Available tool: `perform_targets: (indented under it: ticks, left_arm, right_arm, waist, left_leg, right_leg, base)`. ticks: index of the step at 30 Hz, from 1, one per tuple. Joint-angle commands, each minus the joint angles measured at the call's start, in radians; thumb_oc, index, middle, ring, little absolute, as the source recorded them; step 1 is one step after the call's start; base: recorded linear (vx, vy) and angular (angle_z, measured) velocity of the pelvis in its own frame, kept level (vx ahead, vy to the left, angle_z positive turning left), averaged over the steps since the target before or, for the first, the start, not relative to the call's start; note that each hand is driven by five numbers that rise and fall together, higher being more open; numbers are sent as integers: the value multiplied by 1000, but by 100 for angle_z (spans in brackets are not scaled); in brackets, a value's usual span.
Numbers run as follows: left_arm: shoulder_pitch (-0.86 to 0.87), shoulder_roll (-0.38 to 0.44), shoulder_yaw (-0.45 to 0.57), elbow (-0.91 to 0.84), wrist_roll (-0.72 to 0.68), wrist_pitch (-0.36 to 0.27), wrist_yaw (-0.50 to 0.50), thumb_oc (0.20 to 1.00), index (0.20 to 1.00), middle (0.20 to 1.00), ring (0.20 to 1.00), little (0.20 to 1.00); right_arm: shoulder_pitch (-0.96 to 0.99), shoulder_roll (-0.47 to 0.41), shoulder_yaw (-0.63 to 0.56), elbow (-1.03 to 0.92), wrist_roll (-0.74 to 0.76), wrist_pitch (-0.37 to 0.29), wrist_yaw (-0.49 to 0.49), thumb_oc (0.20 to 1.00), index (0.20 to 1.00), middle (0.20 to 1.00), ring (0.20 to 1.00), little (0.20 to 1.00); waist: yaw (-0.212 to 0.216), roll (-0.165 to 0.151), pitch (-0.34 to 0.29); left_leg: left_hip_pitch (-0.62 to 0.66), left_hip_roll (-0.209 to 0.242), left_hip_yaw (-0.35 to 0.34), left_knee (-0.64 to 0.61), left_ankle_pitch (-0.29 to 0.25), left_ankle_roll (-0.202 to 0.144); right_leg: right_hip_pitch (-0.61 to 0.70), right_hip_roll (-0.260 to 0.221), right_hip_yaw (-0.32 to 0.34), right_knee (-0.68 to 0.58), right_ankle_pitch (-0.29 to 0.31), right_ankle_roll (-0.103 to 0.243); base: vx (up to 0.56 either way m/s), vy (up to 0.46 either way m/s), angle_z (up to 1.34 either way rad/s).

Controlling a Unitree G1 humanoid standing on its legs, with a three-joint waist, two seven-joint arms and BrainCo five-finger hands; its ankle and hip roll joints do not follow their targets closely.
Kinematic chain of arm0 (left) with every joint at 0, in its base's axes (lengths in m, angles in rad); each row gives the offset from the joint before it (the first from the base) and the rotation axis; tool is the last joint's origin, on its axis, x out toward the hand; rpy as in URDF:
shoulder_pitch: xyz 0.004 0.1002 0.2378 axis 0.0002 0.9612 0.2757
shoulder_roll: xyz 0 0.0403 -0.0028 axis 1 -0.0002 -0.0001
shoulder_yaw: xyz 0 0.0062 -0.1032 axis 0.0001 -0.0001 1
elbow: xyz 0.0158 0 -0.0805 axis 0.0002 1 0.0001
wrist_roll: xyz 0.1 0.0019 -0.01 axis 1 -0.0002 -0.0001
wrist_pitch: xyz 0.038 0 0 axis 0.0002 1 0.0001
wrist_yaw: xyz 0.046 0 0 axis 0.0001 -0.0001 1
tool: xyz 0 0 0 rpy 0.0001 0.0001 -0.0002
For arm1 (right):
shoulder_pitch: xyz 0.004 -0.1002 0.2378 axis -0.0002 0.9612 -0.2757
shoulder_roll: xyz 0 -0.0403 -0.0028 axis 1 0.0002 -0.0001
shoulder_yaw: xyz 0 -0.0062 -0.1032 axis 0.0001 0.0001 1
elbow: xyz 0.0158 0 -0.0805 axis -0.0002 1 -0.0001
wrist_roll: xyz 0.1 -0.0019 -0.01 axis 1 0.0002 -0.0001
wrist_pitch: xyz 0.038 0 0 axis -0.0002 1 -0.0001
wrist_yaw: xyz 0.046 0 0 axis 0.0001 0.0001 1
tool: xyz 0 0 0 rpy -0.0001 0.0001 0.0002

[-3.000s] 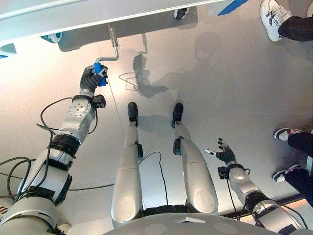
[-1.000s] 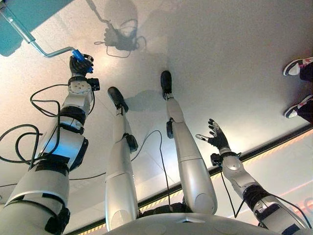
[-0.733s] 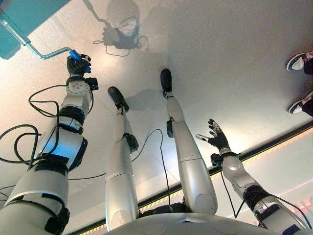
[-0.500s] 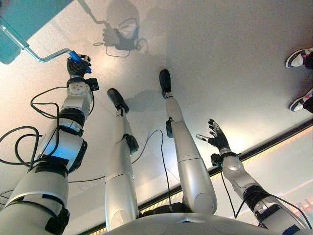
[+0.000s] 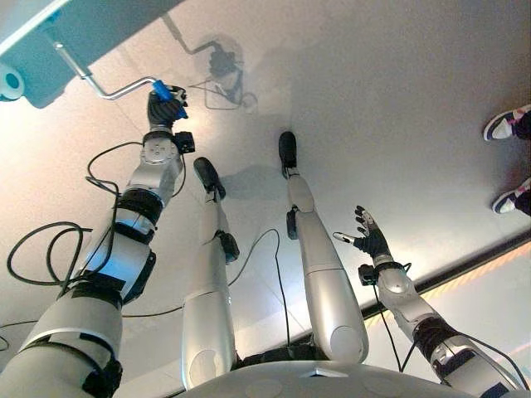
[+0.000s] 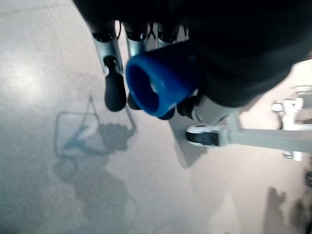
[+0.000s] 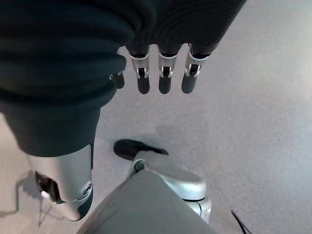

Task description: Raise the hospital bed

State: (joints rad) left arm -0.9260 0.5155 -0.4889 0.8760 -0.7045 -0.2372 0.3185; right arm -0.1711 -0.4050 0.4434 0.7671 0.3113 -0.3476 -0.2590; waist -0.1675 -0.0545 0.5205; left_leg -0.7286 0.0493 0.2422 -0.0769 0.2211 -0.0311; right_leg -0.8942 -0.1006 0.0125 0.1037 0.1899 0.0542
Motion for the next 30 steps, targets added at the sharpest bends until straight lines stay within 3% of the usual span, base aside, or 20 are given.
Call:
perform_targets:
  ticks: [1, 5, 6, 18, 30]
  left_arm:
    - [-75, -21, -16, -174, 47, -127, -45, 200, 200, 200, 200, 200]
    - [-26, 10, 1, -251, 38, -137, -44, 200, 200, 200, 200, 200]
    - [-21, 21, 9, -263, 34, -141, -46, 200, 200, 200, 200, 200]
    - [219, 135, 111, -434, -3, -158, -74, 200, 200, 200, 200, 200]
    - [404, 161, 230, -516, -66, -175, -77, 200, 200, 200, 200, 200]
  right_arm:
    - [98, -55, -25, -1, -13, 11, -14, 1000, 1000, 1000, 1000, 1000]
    - [93, -49, -35, 8, -14, 18, -10, 1000, 1000, 1000, 1000, 1000]
    - [88, -51, -41, 9, -17, 19, -10, 1000, 1000, 1000, 1000, 1000]
    - [96, -46, -75, 38, -35, 38, -2, 1000, 1000, 1000, 1000, 1000]
    - [111, -45, -95, 54, -44, 46, -4, 1000, 1000, 1000, 1000, 1000]
  waist:
    - [-14, 74, -1]
    - [2, 77, -1]
    - [4, 73, -1]
    - [52, 68, -1]
    - [89, 59, -1]
  left_leg:
    - [44, 8, -48, 64, -69, -26]
    - [64, 5, -61, 64, -68, -22]
    - [40, 6, -49, 67, -38, -15]
    - [77, -11, -86, 68, -39, -7]
    - [62, -21, -116, 79, -45, 1]
  right_leg:
    - [37, 8, -30, 65, -70, 76]
    - [60, 0, -43, 74, -78, 75]
    - [44, -3, -51, 66, -45, 66]
    - [109, -31, -91, 74, -59, 69]
    - [133, -56, -127, 73, -71, 71]
  base:
    - [6, 14, 13]
    - [-21, 15, 7]
    - [-86, -21, 11]
    - [-7, 12, 7]
    - [11, 22, 10]
